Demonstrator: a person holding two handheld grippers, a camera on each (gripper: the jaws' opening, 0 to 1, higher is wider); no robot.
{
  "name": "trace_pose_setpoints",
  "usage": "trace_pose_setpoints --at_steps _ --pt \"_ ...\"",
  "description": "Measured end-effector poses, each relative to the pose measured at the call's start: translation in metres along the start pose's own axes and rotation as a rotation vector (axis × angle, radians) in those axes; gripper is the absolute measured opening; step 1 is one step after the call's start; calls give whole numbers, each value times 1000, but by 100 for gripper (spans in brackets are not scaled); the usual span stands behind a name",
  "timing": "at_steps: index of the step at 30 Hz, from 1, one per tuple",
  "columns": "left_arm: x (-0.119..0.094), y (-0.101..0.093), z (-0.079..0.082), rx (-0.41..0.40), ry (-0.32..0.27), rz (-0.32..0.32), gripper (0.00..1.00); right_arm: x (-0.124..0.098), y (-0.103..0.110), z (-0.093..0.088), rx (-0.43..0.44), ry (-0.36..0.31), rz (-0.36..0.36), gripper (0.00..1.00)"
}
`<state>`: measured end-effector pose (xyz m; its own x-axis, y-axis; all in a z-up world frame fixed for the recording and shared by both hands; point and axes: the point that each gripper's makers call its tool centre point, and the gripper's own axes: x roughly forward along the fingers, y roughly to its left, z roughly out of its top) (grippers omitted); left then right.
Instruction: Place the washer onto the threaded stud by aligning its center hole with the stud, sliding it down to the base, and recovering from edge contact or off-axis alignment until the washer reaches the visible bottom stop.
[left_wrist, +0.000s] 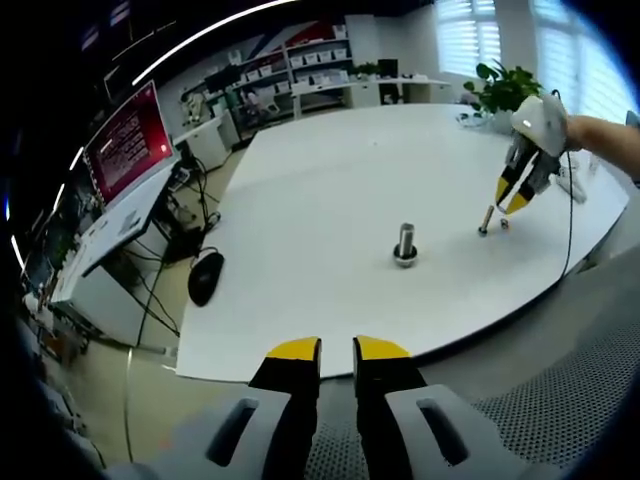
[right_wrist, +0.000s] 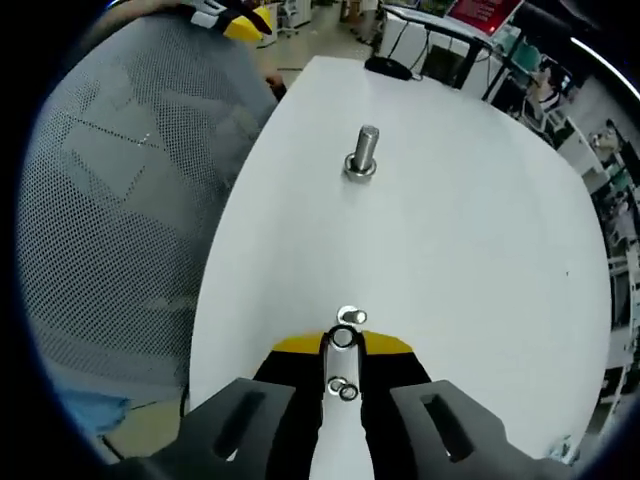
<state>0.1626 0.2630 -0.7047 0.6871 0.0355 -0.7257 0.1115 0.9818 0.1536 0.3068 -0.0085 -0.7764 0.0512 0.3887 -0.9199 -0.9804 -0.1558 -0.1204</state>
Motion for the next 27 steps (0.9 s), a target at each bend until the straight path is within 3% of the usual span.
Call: trace_pose_setpoints --at_steps 6,15,27 --pt "0 0 1 -1 -2 0 10 1 -6 8 -14 -13 -24 13" --pt "0 0 0 -3 -3 1 10 11 -9 8 -47 24 -19 13" --pt "0 0 1 -5 -8 2 10 36 -10 -2 -63 83 13 13"
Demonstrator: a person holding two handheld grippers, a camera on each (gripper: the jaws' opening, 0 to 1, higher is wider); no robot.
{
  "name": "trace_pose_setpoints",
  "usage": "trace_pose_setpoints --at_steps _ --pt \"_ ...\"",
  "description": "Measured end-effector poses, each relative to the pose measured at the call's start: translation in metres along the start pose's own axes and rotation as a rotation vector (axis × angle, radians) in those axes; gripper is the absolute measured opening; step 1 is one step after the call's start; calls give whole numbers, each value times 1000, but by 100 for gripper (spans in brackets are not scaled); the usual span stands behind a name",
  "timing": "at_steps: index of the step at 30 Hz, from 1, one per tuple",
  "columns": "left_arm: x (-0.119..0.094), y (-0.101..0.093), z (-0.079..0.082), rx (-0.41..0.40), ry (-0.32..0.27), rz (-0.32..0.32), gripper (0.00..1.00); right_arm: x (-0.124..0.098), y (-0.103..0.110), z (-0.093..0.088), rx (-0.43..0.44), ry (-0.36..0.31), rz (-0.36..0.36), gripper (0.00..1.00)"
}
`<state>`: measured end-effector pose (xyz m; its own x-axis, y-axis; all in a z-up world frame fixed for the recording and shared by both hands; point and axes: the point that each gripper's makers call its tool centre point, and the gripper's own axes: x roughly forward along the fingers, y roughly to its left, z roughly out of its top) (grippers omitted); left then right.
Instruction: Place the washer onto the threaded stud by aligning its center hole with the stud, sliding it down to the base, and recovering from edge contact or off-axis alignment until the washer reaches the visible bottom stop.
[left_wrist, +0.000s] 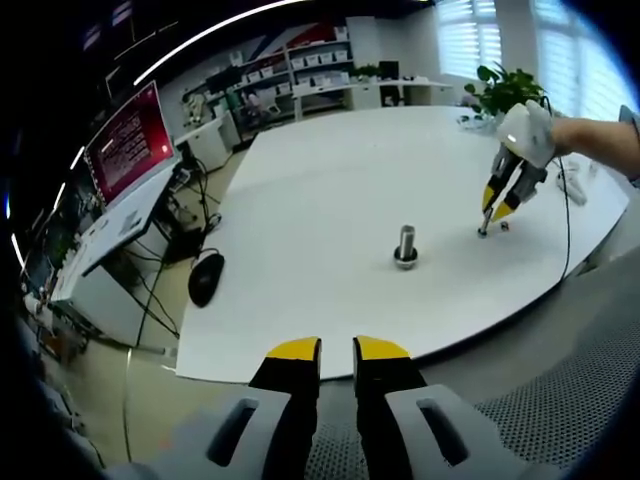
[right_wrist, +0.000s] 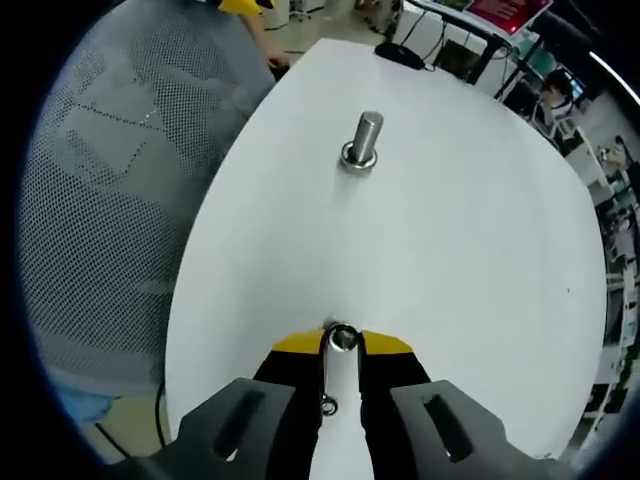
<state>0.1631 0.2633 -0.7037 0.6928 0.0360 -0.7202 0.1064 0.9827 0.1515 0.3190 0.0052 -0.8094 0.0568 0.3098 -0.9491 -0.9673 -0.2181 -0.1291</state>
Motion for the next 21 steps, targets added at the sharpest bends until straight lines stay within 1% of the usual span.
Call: trace_pose_setpoints --at_steps 8,10,11,13,14,17,21 --pt "0 0 0 2 3 -1 10 17 3 -4 -27 30 36 13" --pt "0 0 -1 2 4 -1 10 19 6 -5 -58 31 55 14" --pt "0 0 0 -1 0 -2 10 18 5 -5 -63 31 43 16" --pt "-1 -1 1 -1 -3 -2 10 15 4 -5 -51 26 37 20" --pt "0 -1 1 -2 -3 -2 10 13 3 -6 -27 16 33 21" --pt "0 0 0 -1 0 -3 10 7 4 -10 2 2 37 20" --pt "0 0 0 -2 -4 -4 10 1 3 -27 40 5 26 20"
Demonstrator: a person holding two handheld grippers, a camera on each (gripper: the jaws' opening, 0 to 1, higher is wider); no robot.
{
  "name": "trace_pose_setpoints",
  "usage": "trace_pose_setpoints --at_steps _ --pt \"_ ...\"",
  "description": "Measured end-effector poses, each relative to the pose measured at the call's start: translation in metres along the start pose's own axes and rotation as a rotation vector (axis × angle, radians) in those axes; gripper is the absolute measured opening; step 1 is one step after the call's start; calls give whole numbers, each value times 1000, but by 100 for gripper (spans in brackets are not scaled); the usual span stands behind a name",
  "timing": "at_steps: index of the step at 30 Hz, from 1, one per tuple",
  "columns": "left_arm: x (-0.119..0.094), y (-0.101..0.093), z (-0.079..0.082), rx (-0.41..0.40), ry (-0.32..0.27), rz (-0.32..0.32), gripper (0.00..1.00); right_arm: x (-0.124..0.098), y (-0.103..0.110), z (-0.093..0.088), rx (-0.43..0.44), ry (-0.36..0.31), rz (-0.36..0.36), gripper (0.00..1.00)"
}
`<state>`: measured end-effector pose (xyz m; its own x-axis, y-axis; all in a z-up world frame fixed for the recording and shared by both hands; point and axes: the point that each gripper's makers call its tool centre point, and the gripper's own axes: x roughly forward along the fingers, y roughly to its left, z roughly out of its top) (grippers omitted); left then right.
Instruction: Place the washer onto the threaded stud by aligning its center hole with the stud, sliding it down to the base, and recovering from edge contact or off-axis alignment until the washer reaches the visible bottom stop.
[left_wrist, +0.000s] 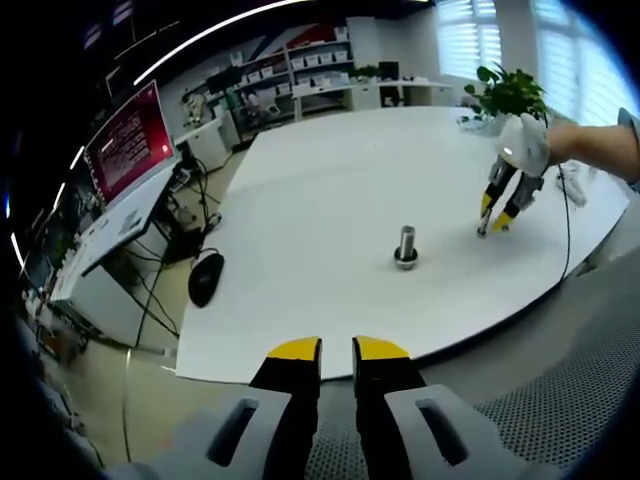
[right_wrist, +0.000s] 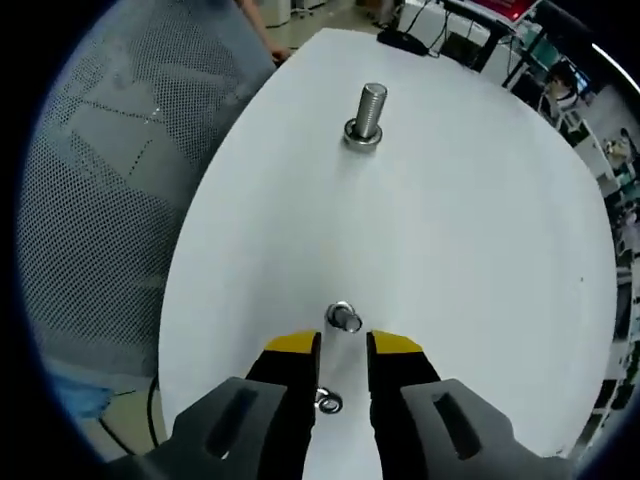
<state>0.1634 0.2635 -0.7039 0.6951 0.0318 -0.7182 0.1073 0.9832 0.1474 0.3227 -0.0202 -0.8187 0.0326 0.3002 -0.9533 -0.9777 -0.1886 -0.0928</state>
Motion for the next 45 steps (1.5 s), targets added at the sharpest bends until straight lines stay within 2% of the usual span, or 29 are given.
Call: trace_pose_setpoints --at_steps 5,10,16,20,25,29,32,37,45 --pt "0 0 -1 2 3 0 10 -1 8 -23 41 18 25 18" --pt "0 0 -1 3 6 0 10 0 21 -39 16 50 61 18" --pt "1 1 -2 4 9 1 10 1 14 -51 28 65 37 18" --pt "0 1 -2 5 11 0 10 2 15 -59 1 83 62 18" --pt "0 1 -2 6 13 0 10 4 12 -56 -2 66 71 19" --pt "0 0 -3 8 16 0 10 6 13 -55 -49 71 96 16" --pt "0 0 -2 7 14 -1 9 6 11 -54 2 71 88 14" --pt "0 0 -2 6 13 -1 9 3 9 -54 22 60 81 14" --pt "1 1 -2 6 14 -1 9 -24 3 -25 62 -26 52 14"
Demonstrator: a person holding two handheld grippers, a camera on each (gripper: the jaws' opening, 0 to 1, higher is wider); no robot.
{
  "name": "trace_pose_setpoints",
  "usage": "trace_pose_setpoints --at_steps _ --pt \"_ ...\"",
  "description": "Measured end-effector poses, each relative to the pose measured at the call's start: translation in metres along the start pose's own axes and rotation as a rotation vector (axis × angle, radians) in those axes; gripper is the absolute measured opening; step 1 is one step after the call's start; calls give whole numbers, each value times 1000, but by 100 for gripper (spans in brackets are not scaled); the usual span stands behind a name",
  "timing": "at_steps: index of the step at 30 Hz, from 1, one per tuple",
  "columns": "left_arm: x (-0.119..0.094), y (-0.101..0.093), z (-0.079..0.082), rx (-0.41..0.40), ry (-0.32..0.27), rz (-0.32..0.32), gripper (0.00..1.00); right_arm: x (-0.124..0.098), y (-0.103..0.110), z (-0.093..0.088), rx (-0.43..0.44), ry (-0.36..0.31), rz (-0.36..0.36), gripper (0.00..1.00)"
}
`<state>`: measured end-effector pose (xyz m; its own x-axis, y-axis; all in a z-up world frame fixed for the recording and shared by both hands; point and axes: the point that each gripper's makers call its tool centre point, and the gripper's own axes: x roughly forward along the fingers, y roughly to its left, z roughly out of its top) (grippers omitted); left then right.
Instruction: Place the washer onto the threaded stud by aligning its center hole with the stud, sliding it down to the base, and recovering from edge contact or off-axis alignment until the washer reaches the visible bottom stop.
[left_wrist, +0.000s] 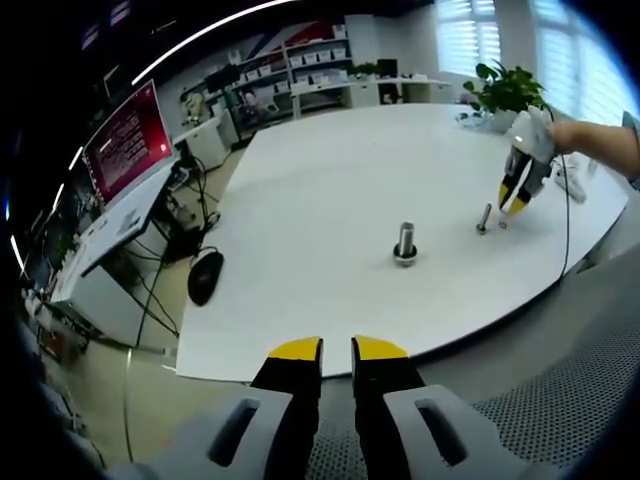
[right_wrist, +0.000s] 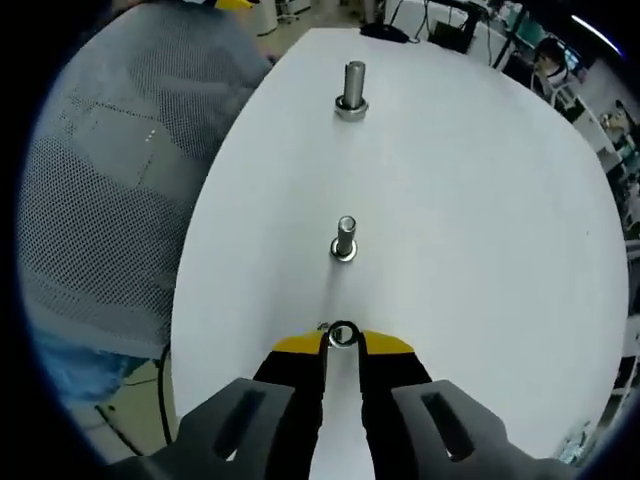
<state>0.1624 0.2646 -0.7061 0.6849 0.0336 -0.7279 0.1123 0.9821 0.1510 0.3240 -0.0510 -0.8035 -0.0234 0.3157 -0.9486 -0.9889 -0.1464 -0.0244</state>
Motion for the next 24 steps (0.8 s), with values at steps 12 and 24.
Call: trace_pose_setpoints --at_steps 12,24 --pt "0 0 0 0 0 2 9 -18 1 48 -58 -77 -35 13" --pt "-1 0 1 -3 -4 2 9 -6 -1 59 -94 -41 -38 13"
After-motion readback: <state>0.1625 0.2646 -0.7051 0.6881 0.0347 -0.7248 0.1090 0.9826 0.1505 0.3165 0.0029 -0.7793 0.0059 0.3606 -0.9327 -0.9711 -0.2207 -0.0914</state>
